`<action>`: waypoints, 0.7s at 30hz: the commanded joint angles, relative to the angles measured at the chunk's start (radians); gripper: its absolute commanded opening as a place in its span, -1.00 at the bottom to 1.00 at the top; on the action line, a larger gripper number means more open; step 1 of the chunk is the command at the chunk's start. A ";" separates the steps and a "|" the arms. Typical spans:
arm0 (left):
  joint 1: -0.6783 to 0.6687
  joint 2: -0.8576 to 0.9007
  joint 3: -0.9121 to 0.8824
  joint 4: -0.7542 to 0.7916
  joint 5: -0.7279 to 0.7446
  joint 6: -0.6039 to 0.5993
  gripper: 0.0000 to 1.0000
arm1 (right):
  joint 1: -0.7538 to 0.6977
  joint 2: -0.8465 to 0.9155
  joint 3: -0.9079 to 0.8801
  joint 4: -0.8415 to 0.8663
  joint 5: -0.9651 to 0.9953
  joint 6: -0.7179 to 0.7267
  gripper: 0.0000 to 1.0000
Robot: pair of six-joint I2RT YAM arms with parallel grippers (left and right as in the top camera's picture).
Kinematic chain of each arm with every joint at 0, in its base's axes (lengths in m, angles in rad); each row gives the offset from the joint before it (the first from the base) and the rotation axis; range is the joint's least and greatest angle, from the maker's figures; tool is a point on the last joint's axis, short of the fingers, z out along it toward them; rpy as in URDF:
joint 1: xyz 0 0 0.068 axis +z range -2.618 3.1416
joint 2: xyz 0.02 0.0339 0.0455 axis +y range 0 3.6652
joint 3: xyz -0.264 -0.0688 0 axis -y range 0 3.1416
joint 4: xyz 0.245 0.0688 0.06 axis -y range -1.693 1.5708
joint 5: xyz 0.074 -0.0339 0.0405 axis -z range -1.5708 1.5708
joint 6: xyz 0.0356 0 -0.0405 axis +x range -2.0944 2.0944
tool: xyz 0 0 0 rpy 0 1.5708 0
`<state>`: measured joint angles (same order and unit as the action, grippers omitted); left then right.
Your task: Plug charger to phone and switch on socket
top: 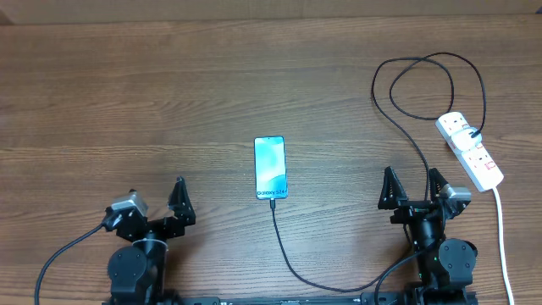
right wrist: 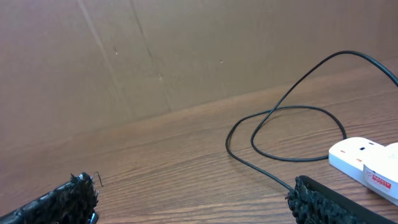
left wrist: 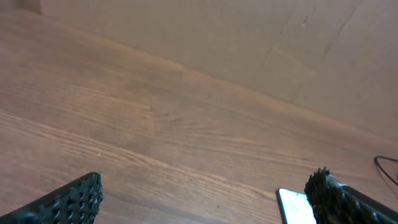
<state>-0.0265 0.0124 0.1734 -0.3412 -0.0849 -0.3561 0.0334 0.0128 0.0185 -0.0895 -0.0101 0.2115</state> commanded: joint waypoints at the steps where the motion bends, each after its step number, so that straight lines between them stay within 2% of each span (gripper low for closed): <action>1: -0.006 -0.009 -0.060 0.082 0.008 0.062 0.99 | -0.004 -0.010 -0.011 0.005 0.009 -0.003 1.00; 8: 0.035 -0.010 -0.166 0.264 0.038 0.097 0.99 | -0.004 -0.010 -0.011 0.005 0.009 -0.003 1.00; 14: 0.047 -0.010 -0.167 0.263 0.059 0.219 1.00 | -0.004 -0.010 -0.011 0.005 0.009 -0.003 1.00; 21: 0.048 -0.010 -0.168 0.259 0.093 0.309 0.99 | -0.004 -0.010 -0.011 0.005 0.009 -0.003 1.00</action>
<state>0.0139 0.0120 0.0154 -0.0822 -0.0303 -0.1314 0.0334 0.0128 0.0185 -0.0906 -0.0105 0.2119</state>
